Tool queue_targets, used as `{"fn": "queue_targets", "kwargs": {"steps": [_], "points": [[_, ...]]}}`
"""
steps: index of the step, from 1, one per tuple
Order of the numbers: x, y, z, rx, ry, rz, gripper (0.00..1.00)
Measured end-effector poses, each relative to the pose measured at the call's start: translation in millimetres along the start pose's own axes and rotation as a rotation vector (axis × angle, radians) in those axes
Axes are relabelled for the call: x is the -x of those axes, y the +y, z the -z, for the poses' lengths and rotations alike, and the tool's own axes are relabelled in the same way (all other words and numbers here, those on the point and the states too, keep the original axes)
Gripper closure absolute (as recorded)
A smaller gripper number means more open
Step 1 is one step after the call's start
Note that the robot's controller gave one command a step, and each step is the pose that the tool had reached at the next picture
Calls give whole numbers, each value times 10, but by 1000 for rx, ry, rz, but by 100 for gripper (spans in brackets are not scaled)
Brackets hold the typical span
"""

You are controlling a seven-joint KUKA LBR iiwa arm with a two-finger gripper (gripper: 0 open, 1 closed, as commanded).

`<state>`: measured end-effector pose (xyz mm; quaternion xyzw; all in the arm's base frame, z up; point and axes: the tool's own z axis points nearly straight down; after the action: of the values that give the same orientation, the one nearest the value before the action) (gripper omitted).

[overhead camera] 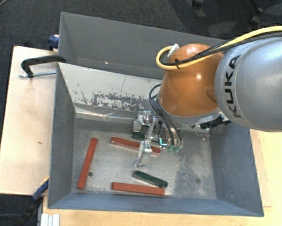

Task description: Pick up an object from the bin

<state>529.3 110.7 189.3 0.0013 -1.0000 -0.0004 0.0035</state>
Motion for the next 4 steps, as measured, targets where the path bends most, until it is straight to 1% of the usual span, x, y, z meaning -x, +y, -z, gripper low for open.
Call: {"fn": "queue_targets", "kwargs": {"steps": [1, 2, 3, 4], "points": [[64, -947, -917, -3, -2, 151, 0], [-49, -365, -1167, 2, -6, 138, 0], [-208, -926, -1176, -1, -10, 116, 0], [-309, -1457, -1180, -2, -9, 72, 0]]}}
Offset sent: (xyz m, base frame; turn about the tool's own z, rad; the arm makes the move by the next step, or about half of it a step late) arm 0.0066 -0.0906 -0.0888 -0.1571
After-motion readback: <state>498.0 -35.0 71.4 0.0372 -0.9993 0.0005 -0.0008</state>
